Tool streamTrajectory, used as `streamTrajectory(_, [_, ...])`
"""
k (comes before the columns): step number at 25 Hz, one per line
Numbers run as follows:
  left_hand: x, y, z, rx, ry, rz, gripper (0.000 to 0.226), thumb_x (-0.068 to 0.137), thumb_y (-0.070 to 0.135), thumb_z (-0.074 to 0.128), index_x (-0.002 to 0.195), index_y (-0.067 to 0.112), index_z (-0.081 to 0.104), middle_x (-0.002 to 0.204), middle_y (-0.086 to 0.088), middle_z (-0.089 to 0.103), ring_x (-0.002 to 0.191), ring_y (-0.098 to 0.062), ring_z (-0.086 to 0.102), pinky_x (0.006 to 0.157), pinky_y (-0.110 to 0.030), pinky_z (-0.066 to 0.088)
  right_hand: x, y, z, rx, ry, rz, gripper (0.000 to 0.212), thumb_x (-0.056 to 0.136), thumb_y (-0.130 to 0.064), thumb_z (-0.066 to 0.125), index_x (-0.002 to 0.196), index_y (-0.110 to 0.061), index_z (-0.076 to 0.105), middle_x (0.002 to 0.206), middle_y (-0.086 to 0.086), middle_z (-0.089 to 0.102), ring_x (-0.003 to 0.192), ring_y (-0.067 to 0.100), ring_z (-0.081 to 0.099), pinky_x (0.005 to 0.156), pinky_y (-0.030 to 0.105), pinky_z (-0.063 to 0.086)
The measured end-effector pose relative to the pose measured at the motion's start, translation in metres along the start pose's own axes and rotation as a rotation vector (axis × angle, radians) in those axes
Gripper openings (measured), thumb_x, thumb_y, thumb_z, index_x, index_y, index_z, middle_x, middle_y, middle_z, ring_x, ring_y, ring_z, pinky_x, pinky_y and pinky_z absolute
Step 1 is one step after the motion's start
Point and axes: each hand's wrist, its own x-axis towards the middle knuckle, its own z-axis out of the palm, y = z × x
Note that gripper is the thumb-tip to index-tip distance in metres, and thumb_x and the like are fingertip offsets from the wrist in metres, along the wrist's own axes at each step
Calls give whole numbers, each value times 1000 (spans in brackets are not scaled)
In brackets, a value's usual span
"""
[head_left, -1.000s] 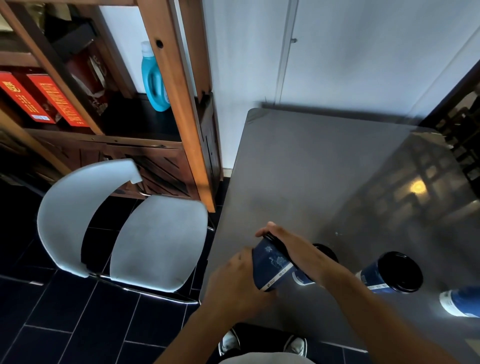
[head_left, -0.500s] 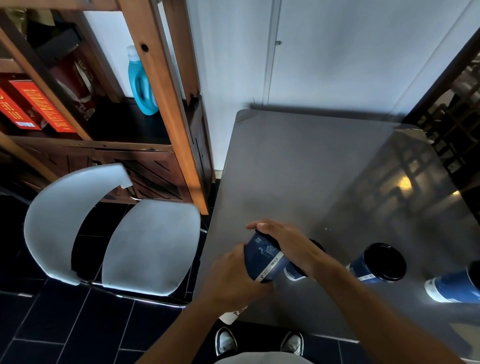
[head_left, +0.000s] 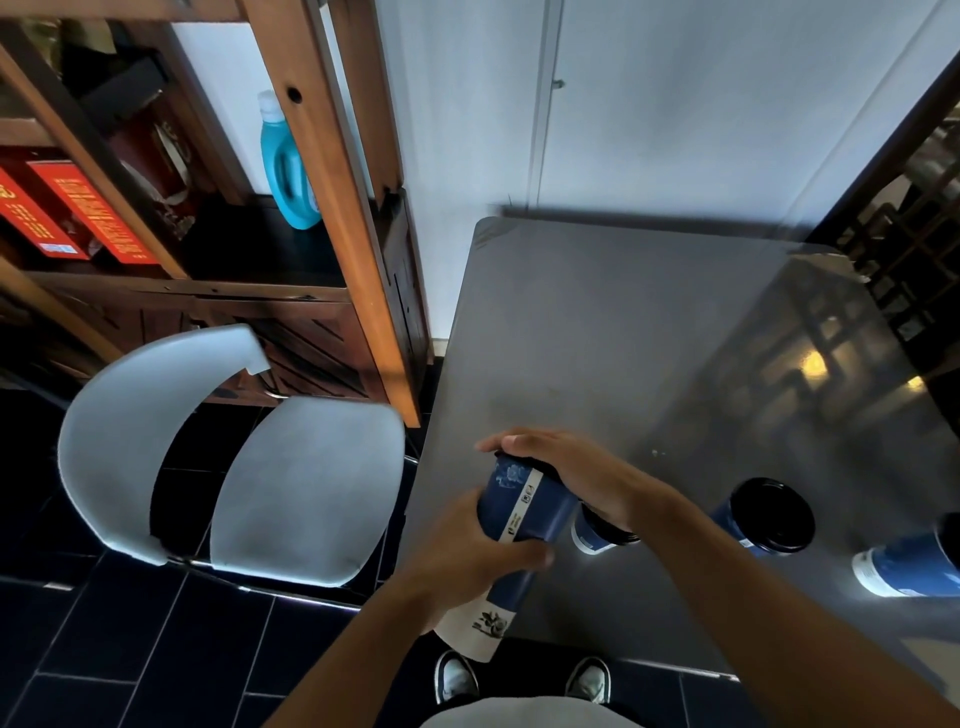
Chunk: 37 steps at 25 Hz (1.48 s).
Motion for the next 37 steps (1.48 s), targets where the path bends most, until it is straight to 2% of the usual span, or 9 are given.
streamTrajectory(5, [-4,2,-7,-188,-62,-114,59,59,36,84,113,21,66,93,-9,78,82,-30,74,80,-47,60,1,-8,-3,62,-85,-66,45,88,-50,50,121,-28,71,119,9,71,108,31,68,96,42,55])
streamTrajectory(10, [-12,4,-3,-553,-277,-190,72,65,39,87,122,1,62,95,-19,71,72,-30,68,66,-38,57,7,-6,-13,84,-193,-120,44,97,-49,43,130,-30,66,124,5,71,112,25,68,97,36,55])
streamTrajectory(14, [-4,25,2,-847,-259,-275,77,82,61,68,135,6,57,104,-21,71,76,-35,72,66,-47,61,16,6,-14,459,85,-192,54,96,-52,50,128,-11,66,128,22,67,116,41,62,103,53,49])
streamTrajectory(19, [6,50,7,-1120,-102,-273,61,95,60,49,126,8,61,110,-24,69,71,-36,68,60,-46,61,22,30,9,724,387,150,67,87,-65,60,121,-7,63,110,18,76,98,33,73,93,53,58])
streamTrajectory(24, [17,47,14,-1030,134,-235,47,101,36,51,143,15,50,134,-29,59,75,-39,63,72,-54,54,22,25,19,693,512,168,58,99,-55,48,122,-3,62,110,21,75,105,39,71,99,60,53])
streamTrajectory(27, [16,50,11,-1057,99,-269,47,97,41,56,139,21,50,137,-24,59,70,-42,69,57,-55,58,19,22,26,856,430,198,66,98,-58,48,135,-4,57,128,22,67,111,38,67,104,56,52])
streamTrajectory(30, [15,52,10,-1070,93,-234,52,93,49,58,135,18,54,106,-21,68,63,-37,69,59,-51,59,9,15,32,1070,296,165,57,97,-51,55,133,-6,60,116,18,74,86,30,74,76,41,64])
streamTrajectory(33, [19,42,4,-623,129,-165,76,85,70,54,136,14,51,95,-20,70,78,-37,69,80,-53,57,5,11,28,956,305,117,52,97,-49,55,127,-7,60,108,19,76,87,32,75,75,41,63])
streamTrajectory(37, [15,37,-1,-257,161,-114,85,65,83,54,126,24,51,94,-28,73,69,-42,67,50,-34,48,9,3,18,854,341,182,53,95,-51,57,125,-7,61,102,19,77,78,32,74,66,39,61])
